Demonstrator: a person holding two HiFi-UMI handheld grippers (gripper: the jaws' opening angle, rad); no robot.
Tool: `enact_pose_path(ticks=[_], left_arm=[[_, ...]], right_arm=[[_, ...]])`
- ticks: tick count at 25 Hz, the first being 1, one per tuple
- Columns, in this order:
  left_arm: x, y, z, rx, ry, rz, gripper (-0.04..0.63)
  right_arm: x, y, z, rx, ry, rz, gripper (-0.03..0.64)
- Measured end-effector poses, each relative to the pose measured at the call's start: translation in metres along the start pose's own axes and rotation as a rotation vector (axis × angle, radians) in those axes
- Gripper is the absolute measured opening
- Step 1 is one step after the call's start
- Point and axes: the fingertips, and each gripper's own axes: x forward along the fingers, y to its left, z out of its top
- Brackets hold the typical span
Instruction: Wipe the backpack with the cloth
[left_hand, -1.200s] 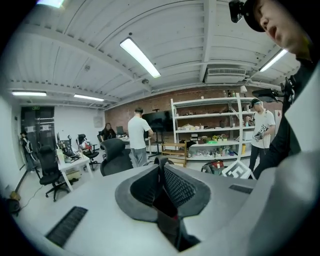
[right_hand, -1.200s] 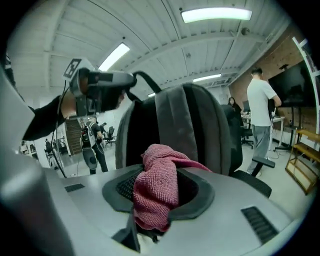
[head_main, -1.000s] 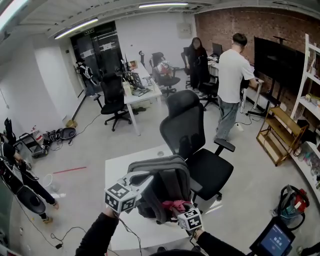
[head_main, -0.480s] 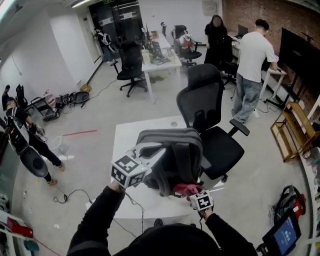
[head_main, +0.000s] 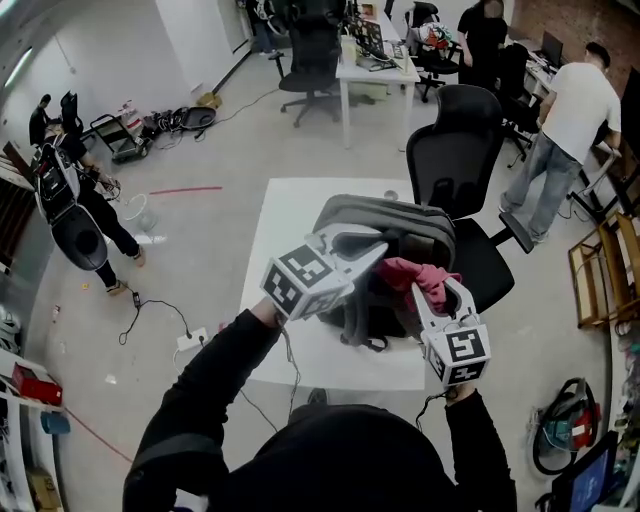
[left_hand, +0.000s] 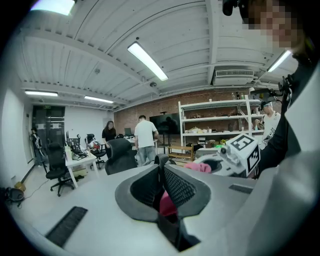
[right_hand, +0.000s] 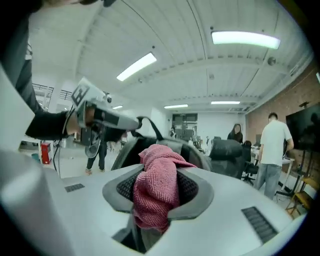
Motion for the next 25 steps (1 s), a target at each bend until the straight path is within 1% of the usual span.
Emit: enact_pose_path(ticks=[2,4,5,7,11,19,22,25], left_arm=[[-0.002,-0.003,0.001,0.007,0.001,-0.008,0.043],[-0.003,-0.007,0.001,0.012,0.001,-0.018,0.043],[-0.003,-0.009,0.001,0.013,0.001,-0.023,0.043],[-0.003,-0.013,-0.002,0.012,0.001,-0.034,0.043],[-0.007,-0.016,-0.008,-0.002,-0.005,-0.057,0.043],[-0.018,-0.019,-0.018,-0.033,-0.021,-0.054,0.043],[-0.014,-0.018,-0.012,-0.035,-0.036,-0.047,0.043],[-0.017,-0.008,0.002,-0.025,-0.050,-0.024,0.043]], right_arm=[[-0.007,-0.007,0.038,-0.008,-0.093,-0.029,0.141],[-0.014,-0.013,0.060,-0.024,-0.161,-0.053,0.141],[-0.016,-0.016,0.065,-0.024,-0.177,-0.063,0.141],[-0.015,-0.020,0.060,0.001,-0.160,-0.077,0.141],[-0.006,-0.014,0.005,0.088,-0.033,-0.070,0.141],[-0.002,0.023,-0.146,0.193,0.260,-0.031,0.141],[-0.007,0.029,-0.200,0.229,0.370,-0.014,0.141],[-0.011,0.044,-0.235,0.265,0.453,0.008,0.141]])
